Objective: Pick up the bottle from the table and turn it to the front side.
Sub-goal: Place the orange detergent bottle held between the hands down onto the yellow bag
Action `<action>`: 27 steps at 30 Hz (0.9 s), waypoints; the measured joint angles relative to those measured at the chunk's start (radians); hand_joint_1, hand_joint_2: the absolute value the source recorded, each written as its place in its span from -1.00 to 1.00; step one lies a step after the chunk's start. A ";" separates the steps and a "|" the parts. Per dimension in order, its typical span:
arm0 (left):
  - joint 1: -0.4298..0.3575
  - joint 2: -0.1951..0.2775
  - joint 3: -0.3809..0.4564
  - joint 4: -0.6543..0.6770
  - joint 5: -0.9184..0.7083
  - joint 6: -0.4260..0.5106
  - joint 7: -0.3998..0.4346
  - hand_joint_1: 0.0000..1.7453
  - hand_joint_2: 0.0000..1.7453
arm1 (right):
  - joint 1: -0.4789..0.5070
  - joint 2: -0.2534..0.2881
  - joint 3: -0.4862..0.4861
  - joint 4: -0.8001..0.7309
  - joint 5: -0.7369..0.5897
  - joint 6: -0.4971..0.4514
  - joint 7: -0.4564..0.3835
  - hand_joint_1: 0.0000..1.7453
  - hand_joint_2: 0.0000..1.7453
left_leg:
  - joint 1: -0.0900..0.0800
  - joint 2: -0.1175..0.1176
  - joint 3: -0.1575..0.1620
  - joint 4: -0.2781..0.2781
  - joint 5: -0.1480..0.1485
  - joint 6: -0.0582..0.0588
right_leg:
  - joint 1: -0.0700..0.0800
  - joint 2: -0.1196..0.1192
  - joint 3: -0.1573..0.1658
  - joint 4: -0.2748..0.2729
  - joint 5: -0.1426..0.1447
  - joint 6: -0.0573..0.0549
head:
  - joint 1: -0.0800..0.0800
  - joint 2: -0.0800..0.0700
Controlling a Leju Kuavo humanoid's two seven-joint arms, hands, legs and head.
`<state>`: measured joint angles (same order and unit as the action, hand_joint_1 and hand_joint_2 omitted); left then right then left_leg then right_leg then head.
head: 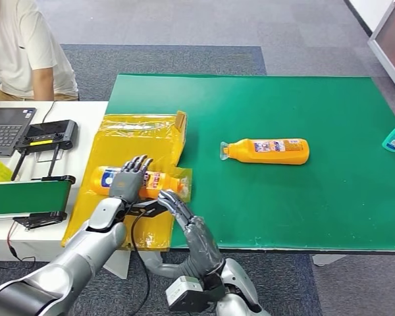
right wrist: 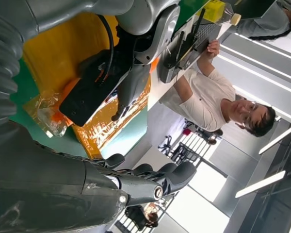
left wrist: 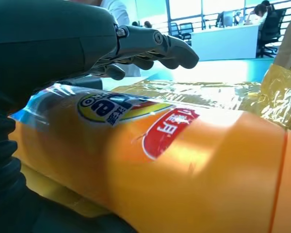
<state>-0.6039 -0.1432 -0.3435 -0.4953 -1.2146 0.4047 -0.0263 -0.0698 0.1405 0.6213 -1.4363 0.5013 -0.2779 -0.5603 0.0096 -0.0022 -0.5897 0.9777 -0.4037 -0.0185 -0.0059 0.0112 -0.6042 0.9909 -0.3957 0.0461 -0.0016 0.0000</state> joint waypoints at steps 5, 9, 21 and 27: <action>0.008 0.001 0.017 -0.004 0.019 0.014 -0.071 -1.00 1.00 | 0.006 0.000 -0.010 0.000 0.001 -0.008 -0.001 -1.00 1.00 | 0.000 0.000 0.000 0.000 0.000 0.000 | 0.000 0.000 0.000 0.000 0.000 0.000 | 0.000 0.000; 0.039 -0.007 0.025 -0.064 0.087 0.012 -0.163 -1.00 1.00 | 0.013 0.000 -0.023 -0.003 0.004 -0.012 -0.003 -1.00 1.00 | 0.000 0.000 0.000 0.000 0.000 0.000 | 0.000 0.000 -0.001 0.000 0.000 0.000 | 0.000 0.000; 0.372 0.009 -0.039 -0.887 0.489 -0.137 -0.262 -1.00 1.00 | 0.080 -0.002 -0.088 -0.046 0.058 -0.058 0.008 -1.00 1.00 | 0.000 0.000 -0.003 0.000 -0.001 0.000 | 0.000 0.000 -0.003 0.000 -0.001 0.000 | 0.000 0.000; 0.605 0.071 -0.066 -1.237 0.688 -0.197 -0.383 -1.00 1.00 | 0.121 -0.002 -0.126 -0.080 0.072 -0.078 0.008 -1.00 1.00 | 0.000 0.001 -0.003 0.000 -0.002 0.000 | 0.000 0.000 -0.003 0.000 -0.004 -0.001 | 0.000 0.000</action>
<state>0.0008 -0.0722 -0.4095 -1.7327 -0.5262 0.2080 -0.4092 0.0513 0.1380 0.4949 -1.5164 0.5729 -0.3564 -0.5523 0.0096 -0.0014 -0.5930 0.9774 -0.4057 -0.0187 -0.0058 0.0113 -0.6074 0.9909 -0.3993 0.0453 -0.0016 0.0000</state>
